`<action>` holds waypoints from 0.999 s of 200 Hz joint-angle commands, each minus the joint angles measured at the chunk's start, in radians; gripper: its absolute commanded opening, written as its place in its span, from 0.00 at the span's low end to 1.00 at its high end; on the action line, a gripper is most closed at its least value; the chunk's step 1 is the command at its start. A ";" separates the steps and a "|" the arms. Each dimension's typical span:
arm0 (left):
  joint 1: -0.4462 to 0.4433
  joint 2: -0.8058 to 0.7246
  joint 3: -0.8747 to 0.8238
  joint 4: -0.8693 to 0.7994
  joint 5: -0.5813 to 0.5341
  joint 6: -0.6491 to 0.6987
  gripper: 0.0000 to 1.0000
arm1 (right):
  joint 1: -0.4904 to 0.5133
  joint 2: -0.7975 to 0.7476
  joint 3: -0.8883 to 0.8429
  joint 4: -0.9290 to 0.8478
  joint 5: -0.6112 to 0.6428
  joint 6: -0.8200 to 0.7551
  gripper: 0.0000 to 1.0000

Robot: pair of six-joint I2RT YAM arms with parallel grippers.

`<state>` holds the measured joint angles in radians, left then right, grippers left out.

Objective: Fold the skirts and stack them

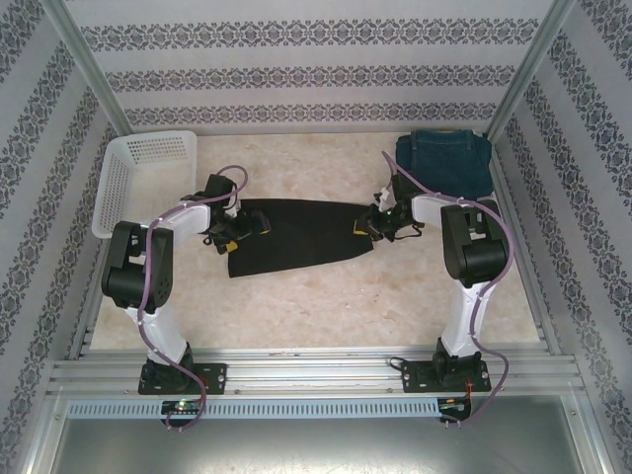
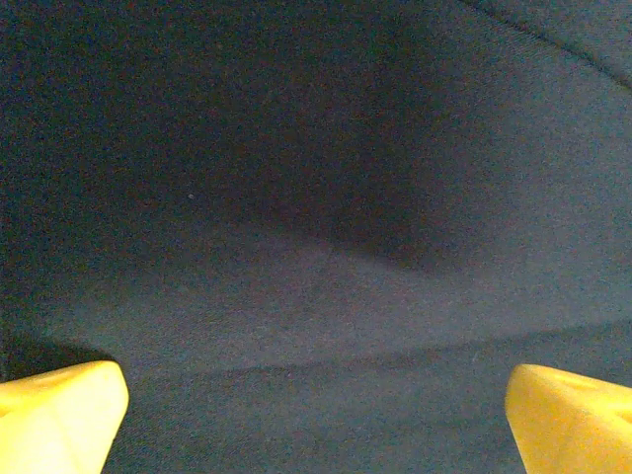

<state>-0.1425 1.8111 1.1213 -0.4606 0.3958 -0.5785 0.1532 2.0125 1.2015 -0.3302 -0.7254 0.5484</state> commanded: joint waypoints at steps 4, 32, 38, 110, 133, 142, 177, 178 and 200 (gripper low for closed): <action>0.001 0.012 -0.043 -0.084 -0.020 0.023 1.00 | 0.017 -0.065 0.050 -0.130 0.167 -0.019 0.08; -0.002 0.012 -0.055 -0.067 0.006 0.010 1.00 | 0.119 -0.140 0.164 -0.346 0.411 -0.050 0.00; -0.003 0.010 -0.059 -0.063 0.008 0.007 1.00 | 0.145 -0.151 0.184 -0.373 0.451 -0.042 0.00; -0.003 -0.012 -0.065 -0.003 0.067 -0.012 1.00 | 0.440 -0.007 0.596 -0.640 0.693 0.055 0.00; -0.002 -0.044 -0.060 0.007 0.072 -0.015 1.00 | 0.493 0.050 0.691 -0.621 0.633 0.100 0.00; 0.002 -0.060 -0.055 0.003 0.071 -0.019 1.00 | 0.507 0.070 0.717 -0.606 0.606 0.120 0.00; 0.072 -0.179 -0.034 -0.086 -0.011 -0.030 1.00 | 0.535 0.162 0.807 -0.616 0.570 0.147 0.00; 0.075 -0.184 -0.035 -0.088 -0.016 -0.030 1.00 | 0.535 0.164 0.807 -0.617 0.569 0.148 0.00; 0.110 -0.256 -0.033 -0.163 -0.175 0.003 1.00 | 0.545 0.188 0.845 -0.597 0.547 0.172 0.00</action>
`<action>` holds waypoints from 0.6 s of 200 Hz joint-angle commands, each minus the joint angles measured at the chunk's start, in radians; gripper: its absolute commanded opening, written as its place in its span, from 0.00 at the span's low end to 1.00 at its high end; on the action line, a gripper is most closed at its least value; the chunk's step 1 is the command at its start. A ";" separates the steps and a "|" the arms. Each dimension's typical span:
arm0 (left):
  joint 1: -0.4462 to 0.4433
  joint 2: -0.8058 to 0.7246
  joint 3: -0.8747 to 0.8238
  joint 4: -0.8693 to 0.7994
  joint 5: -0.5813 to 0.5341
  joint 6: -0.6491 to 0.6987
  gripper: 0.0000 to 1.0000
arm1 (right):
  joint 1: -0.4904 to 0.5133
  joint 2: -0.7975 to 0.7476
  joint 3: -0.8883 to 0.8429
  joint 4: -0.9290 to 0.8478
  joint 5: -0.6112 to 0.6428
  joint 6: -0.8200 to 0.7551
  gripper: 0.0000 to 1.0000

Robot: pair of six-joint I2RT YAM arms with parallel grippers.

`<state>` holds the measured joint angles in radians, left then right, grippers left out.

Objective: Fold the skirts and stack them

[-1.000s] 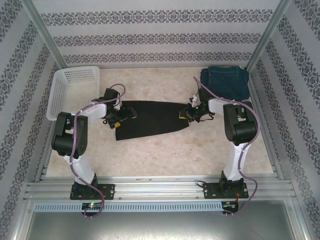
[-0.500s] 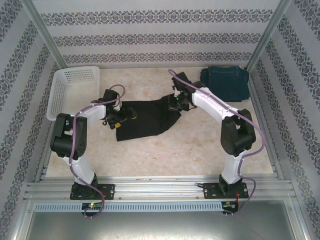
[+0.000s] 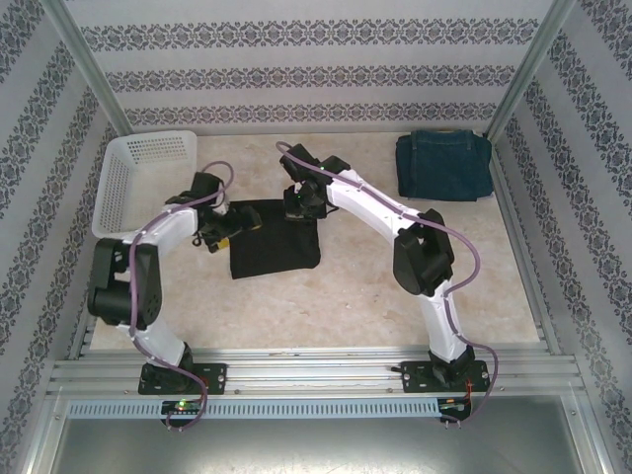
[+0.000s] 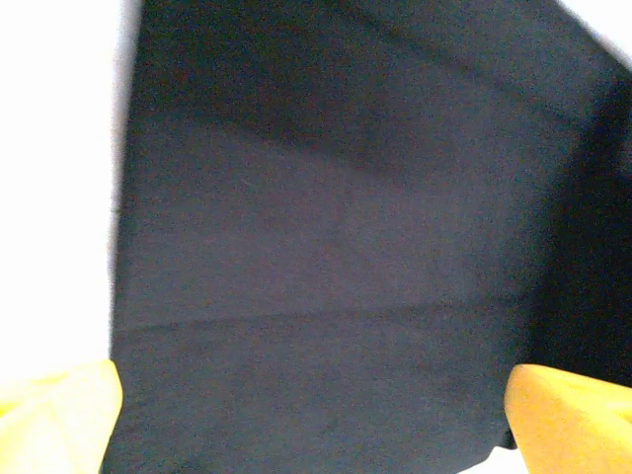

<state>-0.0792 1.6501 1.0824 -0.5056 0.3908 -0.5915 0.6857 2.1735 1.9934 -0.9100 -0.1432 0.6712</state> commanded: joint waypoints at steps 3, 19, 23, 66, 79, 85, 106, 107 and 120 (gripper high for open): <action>0.047 -0.096 0.008 -0.131 -0.186 0.023 1.00 | 0.014 0.028 0.053 -0.008 -0.043 0.054 0.00; 0.045 -0.087 -0.002 -0.151 -0.194 0.047 0.91 | 0.019 0.030 0.060 0.046 -0.087 0.085 0.00; 0.045 -0.081 -0.008 -0.149 -0.186 0.048 0.87 | 0.019 0.031 0.061 0.057 -0.095 0.093 0.00; 0.027 0.049 -0.047 -0.068 0.007 0.067 0.45 | 0.029 0.059 0.085 0.077 -0.122 0.113 0.00; 0.017 0.095 -0.041 -0.068 -0.018 0.067 0.39 | 0.030 0.059 0.084 0.076 -0.124 0.111 0.00; 0.016 0.112 -0.043 -0.064 -0.044 0.066 0.37 | 0.031 0.057 0.084 0.077 -0.123 0.110 0.00; 0.017 0.170 -0.039 -0.063 -0.071 0.071 0.29 | 0.036 0.050 0.082 0.100 -0.150 0.116 0.00; 0.017 0.171 -0.039 -0.063 -0.070 0.071 0.29 | 0.035 0.049 0.082 0.102 -0.152 0.117 0.00; 0.014 0.191 -0.041 -0.054 -0.049 0.071 0.27 | 0.040 0.050 0.082 0.129 -0.181 0.134 0.00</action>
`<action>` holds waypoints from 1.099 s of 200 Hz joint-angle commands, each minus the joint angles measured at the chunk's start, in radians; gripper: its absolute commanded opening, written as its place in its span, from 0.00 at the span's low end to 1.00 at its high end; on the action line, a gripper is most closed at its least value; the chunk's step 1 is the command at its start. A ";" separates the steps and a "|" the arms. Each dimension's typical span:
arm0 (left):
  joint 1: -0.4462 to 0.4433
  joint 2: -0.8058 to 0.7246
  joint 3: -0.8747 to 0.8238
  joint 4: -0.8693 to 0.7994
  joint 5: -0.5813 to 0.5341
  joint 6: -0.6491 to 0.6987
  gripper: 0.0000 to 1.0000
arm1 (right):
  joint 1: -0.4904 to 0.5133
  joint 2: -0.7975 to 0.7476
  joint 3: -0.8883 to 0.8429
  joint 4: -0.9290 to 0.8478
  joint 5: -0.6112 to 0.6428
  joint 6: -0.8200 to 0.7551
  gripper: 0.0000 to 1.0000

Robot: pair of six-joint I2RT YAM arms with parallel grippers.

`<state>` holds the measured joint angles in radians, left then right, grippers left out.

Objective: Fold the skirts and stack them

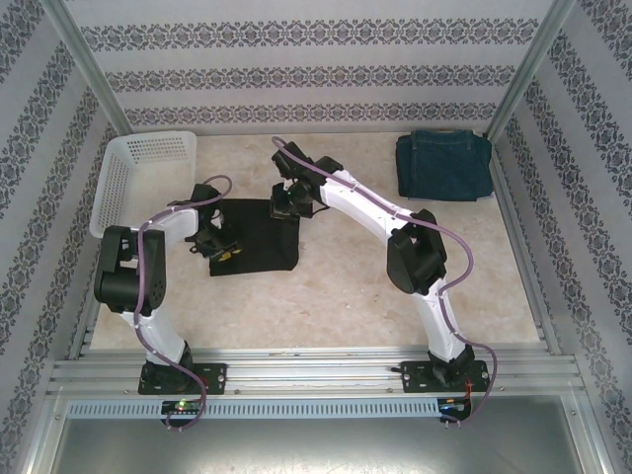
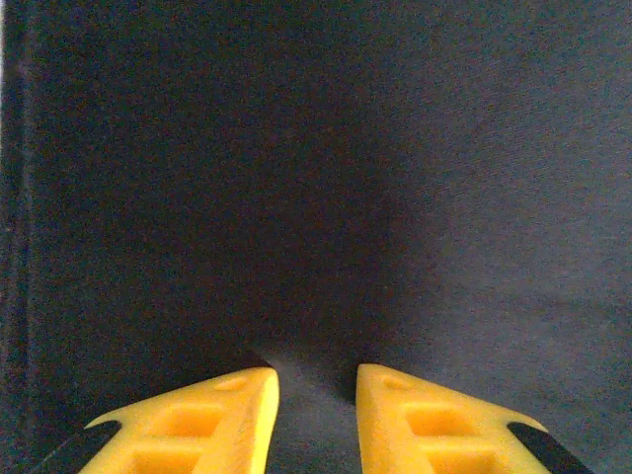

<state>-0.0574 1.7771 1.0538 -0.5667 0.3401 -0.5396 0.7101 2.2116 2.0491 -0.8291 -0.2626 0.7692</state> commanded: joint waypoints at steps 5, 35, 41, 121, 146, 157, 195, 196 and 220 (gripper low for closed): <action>-0.010 0.066 -0.016 0.009 0.005 0.020 0.27 | 0.018 0.013 0.027 0.061 -0.074 0.044 0.00; -0.012 0.064 -0.029 0.013 0.009 0.017 0.27 | 0.031 0.035 0.036 0.134 -0.120 0.093 0.00; -0.012 0.064 -0.032 0.015 0.012 0.017 0.27 | 0.032 0.043 0.042 0.137 -0.122 0.096 0.00; -0.010 -0.078 0.080 -0.115 0.019 0.025 0.45 | 0.069 0.186 0.125 0.148 -0.115 0.129 0.11; -0.006 -0.258 0.186 -0.279 -0.263 0.014 0.58 | 0.086 0.186 0.111 0.242 -0.098 0.177 0.12; 0.000 -0.333 0.224 -0.333 -0.370 0.012 0.65 | 0.093 0.190 0.119 0.264 -0.095 0.188 0.12; 0.031 -0.456 0.260 -0.381 -0.464 0.034 0.80 | 0.121 0.219 0.123 0.424 -0.205 0.231 0.46; 0.033 -0.459 0.258 -0.375 -0.460 0.035 0.80 | 0.123 0.219 0.120 0.438 -0.212 0.232 0.47; 0.062 -0.485 0.212 -0.339 -0.411 0.012 0.83 | 0.134 0.148 -0.023 0.793 -0.250 0.308 0.72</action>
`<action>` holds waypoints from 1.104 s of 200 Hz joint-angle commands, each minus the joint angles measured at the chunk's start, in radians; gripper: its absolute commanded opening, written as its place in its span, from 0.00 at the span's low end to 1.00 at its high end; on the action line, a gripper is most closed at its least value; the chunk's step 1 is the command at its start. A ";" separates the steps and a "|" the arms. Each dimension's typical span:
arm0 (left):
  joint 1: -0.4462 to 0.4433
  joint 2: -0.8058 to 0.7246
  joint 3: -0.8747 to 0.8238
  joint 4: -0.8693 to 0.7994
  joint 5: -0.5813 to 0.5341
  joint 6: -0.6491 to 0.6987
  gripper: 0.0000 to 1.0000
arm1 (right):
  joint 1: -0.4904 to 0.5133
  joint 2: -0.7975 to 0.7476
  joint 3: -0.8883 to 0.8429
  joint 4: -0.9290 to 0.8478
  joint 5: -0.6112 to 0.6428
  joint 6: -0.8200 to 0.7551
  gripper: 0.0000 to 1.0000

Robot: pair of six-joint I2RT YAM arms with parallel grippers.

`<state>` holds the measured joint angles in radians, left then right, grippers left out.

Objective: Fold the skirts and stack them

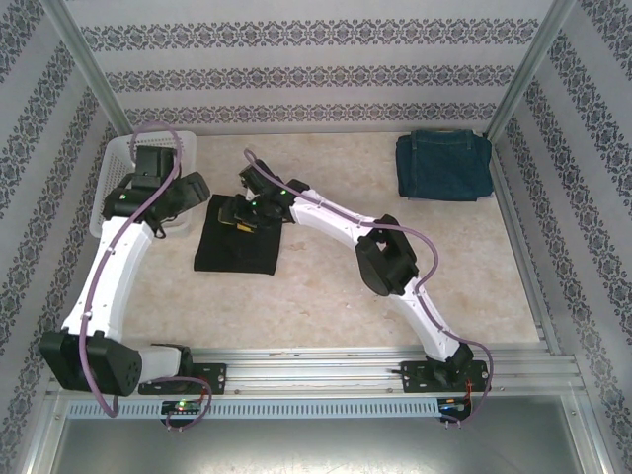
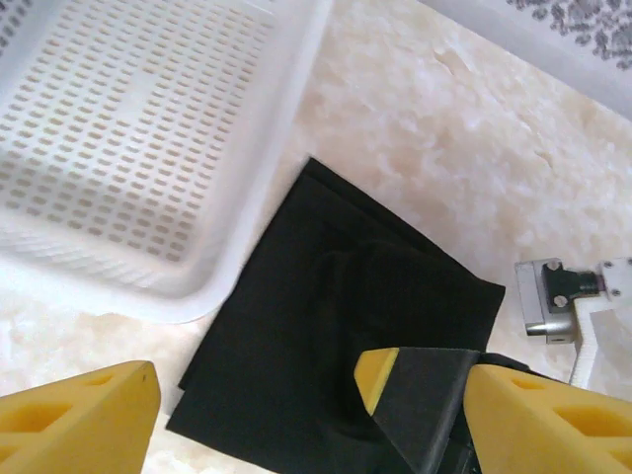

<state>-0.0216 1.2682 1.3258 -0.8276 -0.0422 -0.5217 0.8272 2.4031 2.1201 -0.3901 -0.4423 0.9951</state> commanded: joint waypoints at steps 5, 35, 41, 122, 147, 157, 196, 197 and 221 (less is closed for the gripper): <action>0.026 0.021 -0.067 -0.075 -0.026 -0.012 0.84 | 0.013 -0.057 -0.112 0.376 -0.062 0.080 0.74; 0.025 0.004 -0.118 -0.010 0.077 -0.044 0.84 | -0.046 -0.134 -0.232 0.352 0.019 0.005 0.77; 0.022 0.010 -0.128 0.006 0.113 -0.049 0.83 | -0.065 -0.148 -0.264 0.356 0.027 -0.004 0.83; -0.098 0.263 -0.299 0.332 0.329 -0.211 0.50 | -0.177 0.048 -0.117 0.205 -0.151 -0.135 0.52; -0.124 0.403 -0.263 0.275 0.215 -0.168 0.44 | -0.180 0.068 -0.156 0.170 -0.080 -0.107 0.19; -0.144 0.440 -0.251 0.263 0.183 -0.147 0.43 | -0.184 0.048 -0.217 0.181 -0.050 -0.082 0.09; -0.253 0.531 -0.187 0.243 0.141 -0.079 0.43 | -0.188 -0.196 -0.640 0.282 0.109 0.031 0.00; -0.256 0.531 -0.186 0.244 0.142 -0.077 0.43 | -0.188 -0.200 -0.655 0.289 0.112 0.036 0.00; -0.325 0.531 -0.140 0.262 0.178 0.004 0.44 | -0.149 -0.407 -1.028 0.540 0.132 0.223 0.03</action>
<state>-0.2855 1.7893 1.1385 -0.5755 0.1230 -0.6212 0.6441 2.1498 1.3705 -0.0223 -0.3916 1.0302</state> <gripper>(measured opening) 0.437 0.058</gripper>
